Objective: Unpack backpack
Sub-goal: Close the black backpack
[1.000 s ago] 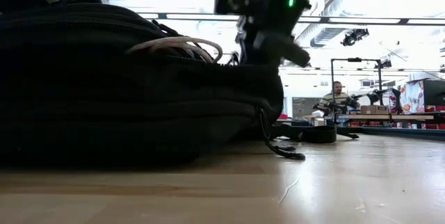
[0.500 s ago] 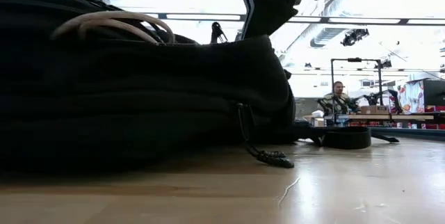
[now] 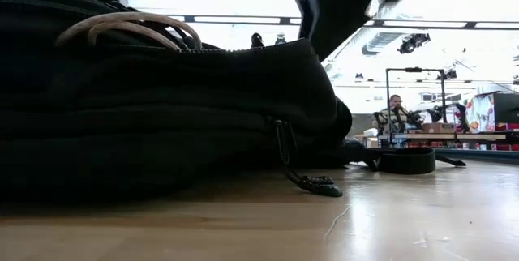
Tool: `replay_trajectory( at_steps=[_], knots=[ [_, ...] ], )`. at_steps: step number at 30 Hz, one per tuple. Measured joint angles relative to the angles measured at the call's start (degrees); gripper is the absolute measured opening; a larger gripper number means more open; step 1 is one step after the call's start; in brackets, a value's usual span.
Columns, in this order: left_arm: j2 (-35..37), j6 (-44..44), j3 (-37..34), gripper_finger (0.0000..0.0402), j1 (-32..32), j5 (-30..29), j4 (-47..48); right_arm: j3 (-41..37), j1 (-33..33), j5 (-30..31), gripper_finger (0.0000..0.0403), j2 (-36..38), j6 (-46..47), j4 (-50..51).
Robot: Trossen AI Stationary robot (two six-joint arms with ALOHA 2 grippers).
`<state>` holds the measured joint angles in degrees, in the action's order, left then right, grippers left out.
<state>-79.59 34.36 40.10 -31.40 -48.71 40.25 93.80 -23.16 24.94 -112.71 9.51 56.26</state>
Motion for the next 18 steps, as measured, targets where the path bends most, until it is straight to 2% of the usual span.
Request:
replay_trajectory(
  at_steps=[3,11,15,18],
  knots=[
    [0.00,-0.02,0.00,0.0065,0.00,0.05,0.00,-0.06,-0.55,-3.60,0.0203,0.00,0.29,-1.92],
    [0.00,0.05,0.00,0.0065,0.00,0.39,-0.20,-5.44,2.29,-2.92,0.0175,0.00,0.76,-9.44],
    [0.00,0.03,0.00,0.0065,0.00,0.44,-0.22,-7.44,4.05,2.00,0.0165,-0.02,1.21,-10.58],
    [0.00,0.03,0.00,0.0065,0.00,0.48,-0.21,-8.27,5.08,0.63,0.0163,-0.02,0.74,-12.59]
  ],
)
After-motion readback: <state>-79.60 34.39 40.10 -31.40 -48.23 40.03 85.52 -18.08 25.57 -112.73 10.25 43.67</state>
